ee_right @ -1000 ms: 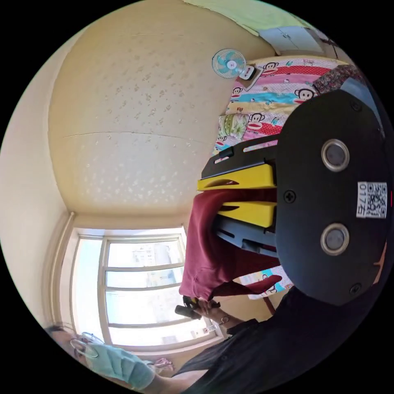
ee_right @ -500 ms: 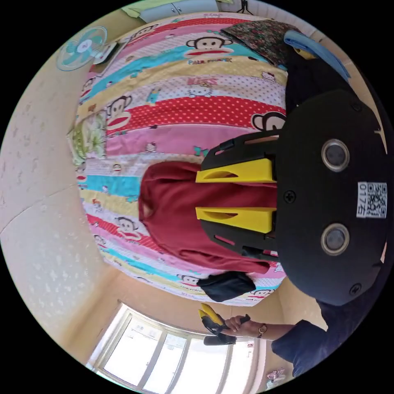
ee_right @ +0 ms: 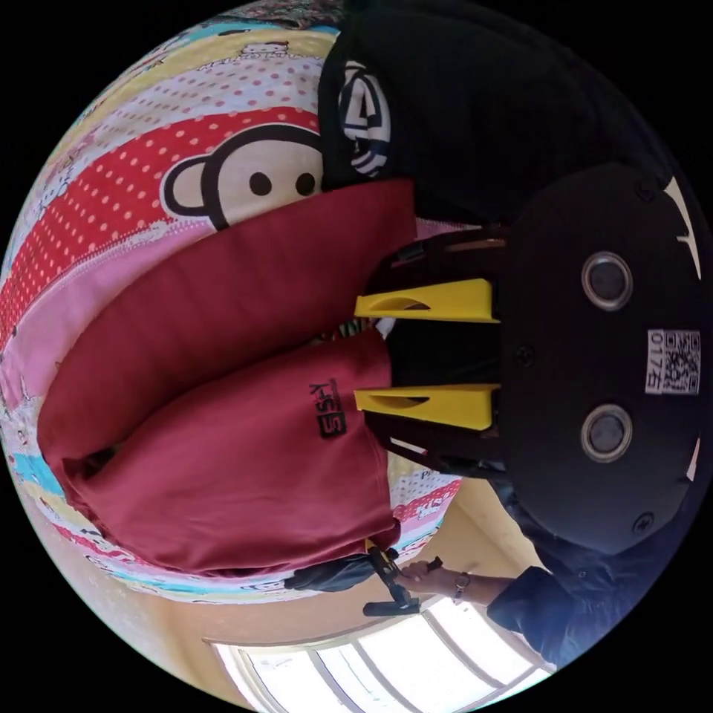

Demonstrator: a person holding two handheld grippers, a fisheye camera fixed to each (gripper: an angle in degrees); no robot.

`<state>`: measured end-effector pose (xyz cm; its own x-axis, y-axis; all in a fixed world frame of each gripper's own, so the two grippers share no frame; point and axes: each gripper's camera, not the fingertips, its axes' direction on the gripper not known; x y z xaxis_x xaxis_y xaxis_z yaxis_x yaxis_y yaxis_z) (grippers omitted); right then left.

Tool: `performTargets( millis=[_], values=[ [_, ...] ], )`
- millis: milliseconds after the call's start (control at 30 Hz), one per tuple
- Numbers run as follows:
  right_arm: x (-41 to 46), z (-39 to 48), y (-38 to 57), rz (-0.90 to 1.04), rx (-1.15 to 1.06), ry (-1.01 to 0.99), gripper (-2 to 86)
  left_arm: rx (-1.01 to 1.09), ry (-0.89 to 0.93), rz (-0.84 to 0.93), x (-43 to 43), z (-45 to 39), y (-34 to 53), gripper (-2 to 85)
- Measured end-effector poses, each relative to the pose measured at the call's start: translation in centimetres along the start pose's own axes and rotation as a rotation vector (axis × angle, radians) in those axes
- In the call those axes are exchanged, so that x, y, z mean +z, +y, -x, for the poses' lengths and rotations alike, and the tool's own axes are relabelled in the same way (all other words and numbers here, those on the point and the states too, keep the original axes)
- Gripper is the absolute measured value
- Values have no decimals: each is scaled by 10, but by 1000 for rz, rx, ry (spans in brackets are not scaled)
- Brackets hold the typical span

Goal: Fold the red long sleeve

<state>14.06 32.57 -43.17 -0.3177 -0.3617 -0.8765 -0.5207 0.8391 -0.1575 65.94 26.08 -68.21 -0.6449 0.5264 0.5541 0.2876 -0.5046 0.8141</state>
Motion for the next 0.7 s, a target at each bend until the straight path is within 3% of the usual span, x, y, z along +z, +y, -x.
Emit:
performTargets(
  millis=[100,167,267,333,400,533,600,667,700],
  values=[
    [-43,-4,-8,-70,-12,66,128,30,-111,-229,-106,26,46,37],
    [-61,-8,-12,-87,-4,113,128,-163,-132,-461,-189,85,99,48],
    [-72,-21,-23,-65,25,220,131,-443,135,-623,-242,177,166,89],
    [-67,-29,-30,-27,40,316,135,-504,239,-662,-247,202,197,112],
    [-46,-43,-39,74,53,421,137,-435,277,-609,-241,199,210,122],
    [-36,-54,-52,186,-7,423,101,-165,238,-289,-195,127,210,135],
    [-46,-44,-62,354,-205,444,59,-91,286,-226,-183,97,217,135],
    [-75,-39,-62,348,-306,575,51,-32,335,-179,-180,70,226,136],
    [-107,-42,-61,256,-306,659,51,-25,324,-171,-181,66,228,137]
  ],
)
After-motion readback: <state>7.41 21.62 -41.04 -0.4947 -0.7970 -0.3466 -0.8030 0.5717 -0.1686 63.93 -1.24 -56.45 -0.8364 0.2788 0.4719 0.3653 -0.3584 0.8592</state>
